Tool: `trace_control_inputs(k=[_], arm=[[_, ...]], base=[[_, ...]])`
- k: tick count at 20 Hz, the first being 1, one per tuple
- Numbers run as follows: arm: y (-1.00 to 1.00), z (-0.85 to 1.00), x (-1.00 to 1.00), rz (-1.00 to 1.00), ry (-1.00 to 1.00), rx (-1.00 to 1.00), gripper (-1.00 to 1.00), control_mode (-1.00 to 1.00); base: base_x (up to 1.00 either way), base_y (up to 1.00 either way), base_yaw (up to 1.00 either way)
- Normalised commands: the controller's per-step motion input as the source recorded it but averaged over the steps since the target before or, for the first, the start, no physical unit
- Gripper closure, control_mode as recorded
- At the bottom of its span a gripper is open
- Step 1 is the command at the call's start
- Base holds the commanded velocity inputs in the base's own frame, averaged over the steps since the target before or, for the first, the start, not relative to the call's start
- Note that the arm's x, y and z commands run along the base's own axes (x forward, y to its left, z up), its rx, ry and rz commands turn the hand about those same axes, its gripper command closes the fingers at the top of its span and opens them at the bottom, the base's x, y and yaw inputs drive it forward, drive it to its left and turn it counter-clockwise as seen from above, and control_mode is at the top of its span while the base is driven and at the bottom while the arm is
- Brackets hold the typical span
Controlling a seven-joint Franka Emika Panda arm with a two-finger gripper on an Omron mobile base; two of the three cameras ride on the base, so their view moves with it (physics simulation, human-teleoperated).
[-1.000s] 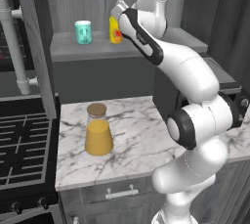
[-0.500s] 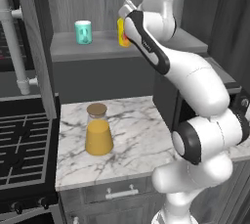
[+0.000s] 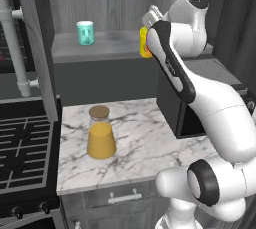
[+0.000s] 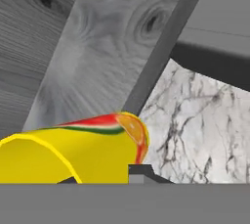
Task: There is a tray on the dining counter. Grab the cup, mug, and pitcher and place them on the tray. The pitcher may be placed next to the tray if it cannot fit the tray.
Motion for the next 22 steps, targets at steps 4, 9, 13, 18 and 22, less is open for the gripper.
trace_control_inputs(k=[4, 9, 13, 18, 22], arm=[[-0.4, -0.03, -1.0, -0.12, 0.02, 0.01, 1.0, -1.0], [-0.2, 0.0, -1.0, -0.1, 0.08, 0.0, 1.0, -1.0], [0.0, 0.0, -0.93, -0.04, 0.2, 0.0, 1.0, -1.0], [0.0, 0.0, -0.79, 0.0, 0.28, 0.0, 1.0, -1.0], [0.0, 0.0, -0.52, 0.08, 0.27, 0.0, 1.0, -1.0]], base=[[0.0, 0.0, 0.0], [0.0, 0.0, 0.0], [0.0, 0.0, 0.0], [0.0, 0.0, 0.0], [0.0, 0.0, 0.0]])
